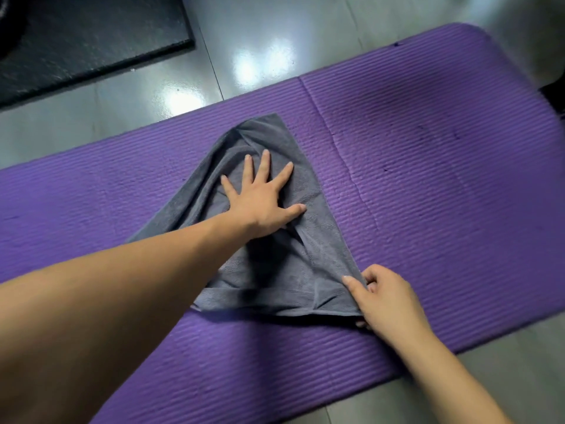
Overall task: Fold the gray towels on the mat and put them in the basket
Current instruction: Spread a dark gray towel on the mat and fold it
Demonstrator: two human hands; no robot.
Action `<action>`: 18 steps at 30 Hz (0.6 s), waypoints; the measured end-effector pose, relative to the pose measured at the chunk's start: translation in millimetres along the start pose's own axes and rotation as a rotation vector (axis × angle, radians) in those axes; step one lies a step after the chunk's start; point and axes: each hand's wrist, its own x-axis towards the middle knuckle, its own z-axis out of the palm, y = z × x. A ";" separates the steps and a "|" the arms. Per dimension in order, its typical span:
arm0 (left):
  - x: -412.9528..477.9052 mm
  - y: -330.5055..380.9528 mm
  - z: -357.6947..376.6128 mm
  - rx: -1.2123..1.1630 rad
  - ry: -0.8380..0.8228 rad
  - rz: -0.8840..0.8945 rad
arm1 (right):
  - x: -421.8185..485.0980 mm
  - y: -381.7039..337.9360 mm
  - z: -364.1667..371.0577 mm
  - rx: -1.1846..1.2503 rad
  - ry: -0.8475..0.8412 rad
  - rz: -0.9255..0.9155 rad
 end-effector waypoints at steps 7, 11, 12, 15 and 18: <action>-43.6 -65.2 -38.7 -0.294 0.558 -0.090 | 19.0 -77.7 5.4 -0.149 0.249 -0.552; -78.4 -134.7 -43.2 -0.198 0.342 -0.345 | 51.7 -153.0 37.1 -0.191 0.085 -0.990; -84.6 -147.7 -43.1 -0.216 0.278 -0.377 | 57.7 -174.7 44.9 -0.239 0.029 -1.054; -97.3 -174.0 -41.9 -0.337 0.175 -0.373 | 71.0 -226.0 69.5 -0.416 -0.152 -1.092; -107.3 -182.6 -45.7 -0.642 0.154 -0.360 | 81.0 -243.9 87.0 -0.649 -0.196 -0.976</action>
